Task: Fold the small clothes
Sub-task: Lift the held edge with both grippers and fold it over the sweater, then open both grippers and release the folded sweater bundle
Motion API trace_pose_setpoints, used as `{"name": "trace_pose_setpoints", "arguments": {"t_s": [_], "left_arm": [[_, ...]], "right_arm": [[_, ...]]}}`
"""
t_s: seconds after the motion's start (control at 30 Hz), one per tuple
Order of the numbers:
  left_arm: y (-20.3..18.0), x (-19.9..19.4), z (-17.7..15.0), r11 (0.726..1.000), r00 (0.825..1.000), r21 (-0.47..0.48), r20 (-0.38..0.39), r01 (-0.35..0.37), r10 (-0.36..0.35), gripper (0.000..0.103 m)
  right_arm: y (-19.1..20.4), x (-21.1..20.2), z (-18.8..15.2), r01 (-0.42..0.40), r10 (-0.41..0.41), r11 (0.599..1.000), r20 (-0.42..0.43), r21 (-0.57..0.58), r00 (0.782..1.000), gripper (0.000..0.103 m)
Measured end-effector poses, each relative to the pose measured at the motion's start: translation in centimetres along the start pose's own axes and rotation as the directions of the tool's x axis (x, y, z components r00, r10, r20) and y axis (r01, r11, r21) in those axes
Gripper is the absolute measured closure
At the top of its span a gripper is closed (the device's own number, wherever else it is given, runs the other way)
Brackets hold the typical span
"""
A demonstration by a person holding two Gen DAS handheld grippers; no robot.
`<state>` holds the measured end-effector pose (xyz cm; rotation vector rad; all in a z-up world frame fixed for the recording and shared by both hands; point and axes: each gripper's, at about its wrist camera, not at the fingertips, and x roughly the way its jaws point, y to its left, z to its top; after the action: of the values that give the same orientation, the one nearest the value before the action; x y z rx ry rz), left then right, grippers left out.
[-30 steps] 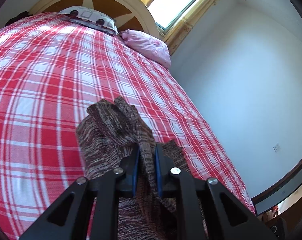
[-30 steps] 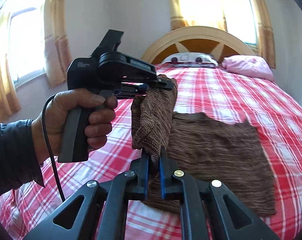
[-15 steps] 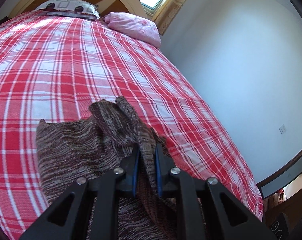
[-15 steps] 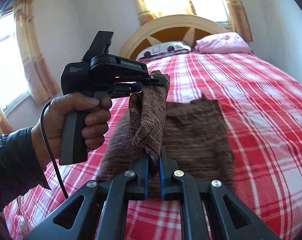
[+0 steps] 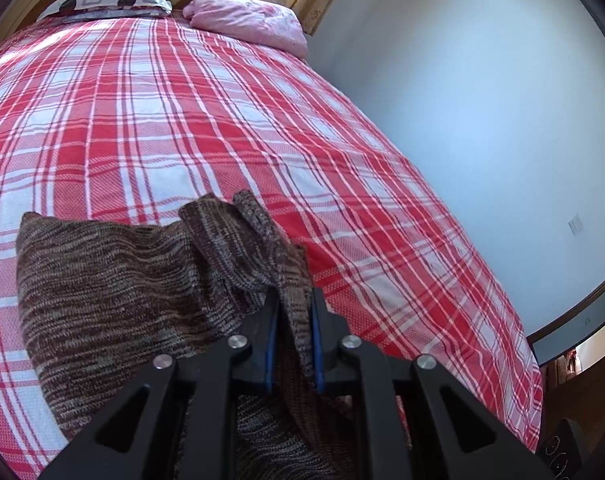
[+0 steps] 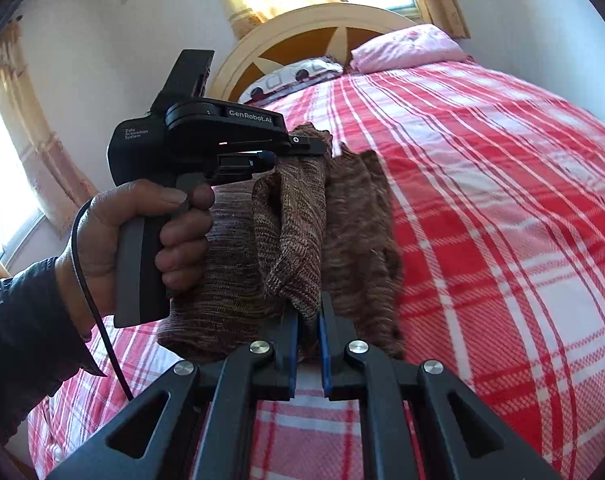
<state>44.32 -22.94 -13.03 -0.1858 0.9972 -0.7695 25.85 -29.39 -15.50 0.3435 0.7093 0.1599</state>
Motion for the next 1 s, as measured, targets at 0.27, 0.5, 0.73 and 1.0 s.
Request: {"name": "trace_pose_setpoints", "arguments": {"t_s": [0.27,0.5,0.73,1.0], "left_arm": [[-2.0,-0.3,0.0,0.995,0.998,0.077,0.015,-0.067,0.066,0.077],[-1.4,-5.3,-3.9,0.973,0.983,0.151,0.09,-0.174,0.162,0.035],[0.2,-6.7,-11.3,0.914,0.952,0.267,0.085,-0.306,0.294,0.035],[3.4,-6.5,-12.4,0.958,0.966,0.129,0.025,-0.257,0.256,0.027]], "right_arm": [[-2.9,0.3,-0.3,-0.02,0.021,0.991,-0.01,0.13,1.0,0.095],[-4.4,-1.2,-0.4,0.03,-0.041,0.978,0.052,0.206,0.998,0.039],[-2.1,-3.4,0.3,0.09,-0.099,0.994,0.15,0.067,0.984,0.046],[0.1,-1.4,0.1,0.113,-0.11,0.993,0.067,-0.033,0.992,0.084]]}}
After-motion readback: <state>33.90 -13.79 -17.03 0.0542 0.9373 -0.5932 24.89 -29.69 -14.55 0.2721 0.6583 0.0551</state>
